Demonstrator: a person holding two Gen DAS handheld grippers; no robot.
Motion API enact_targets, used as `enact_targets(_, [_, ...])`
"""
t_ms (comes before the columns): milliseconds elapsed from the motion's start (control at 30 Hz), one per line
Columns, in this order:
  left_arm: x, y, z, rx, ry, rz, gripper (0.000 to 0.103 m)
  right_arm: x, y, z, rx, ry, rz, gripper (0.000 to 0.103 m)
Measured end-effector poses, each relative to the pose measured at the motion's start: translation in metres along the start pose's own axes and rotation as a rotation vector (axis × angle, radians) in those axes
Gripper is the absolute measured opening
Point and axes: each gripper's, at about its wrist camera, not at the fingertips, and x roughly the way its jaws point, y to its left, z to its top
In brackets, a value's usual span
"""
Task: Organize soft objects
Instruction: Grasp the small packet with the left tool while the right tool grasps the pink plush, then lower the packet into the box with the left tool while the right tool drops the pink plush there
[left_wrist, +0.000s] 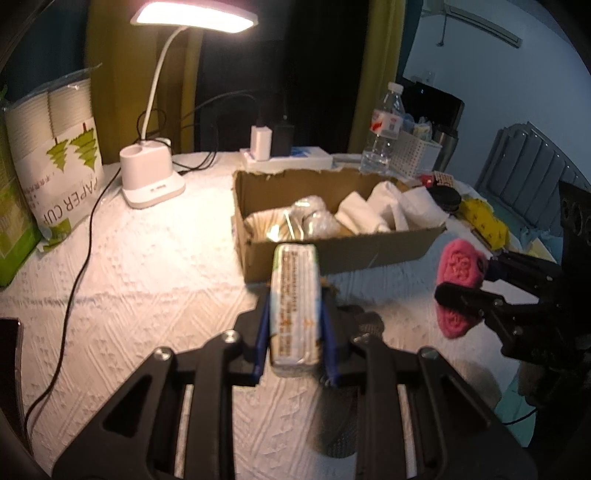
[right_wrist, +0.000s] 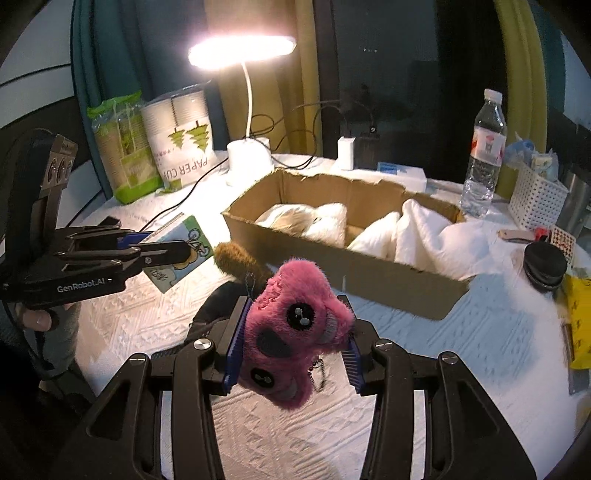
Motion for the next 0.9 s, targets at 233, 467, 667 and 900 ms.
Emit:
enact_targets(233, [-0.006, -0.001, 0.016, 0.000, -0.032, 0.003, 0.025, -0.005, -0.011, 0.008, 0.004, -0.017, -0.010, 0.047])
enact_targets(467, [-0.008, -0.005, 0.035, 0.019, -0.063, -0.006, 0.025, -0.009, -0.026, 0.020, 0.015, -0.044, -0.030, 0.047])
enact_targets(667, [-0.003, -0.013, 0.048, 0.039, -0.075, -0.018, 0.025, -0.011, -0.042, 0.027, 0.032, -0.062, -0.053, 0.047])
enact_targets(900, [0.009, -0.025, 0.064, 0.057, -0.076, -0.029, 0.025, -0.011, -0.068, 0.035, 0.068, -0.080, -0.061, 0.047])
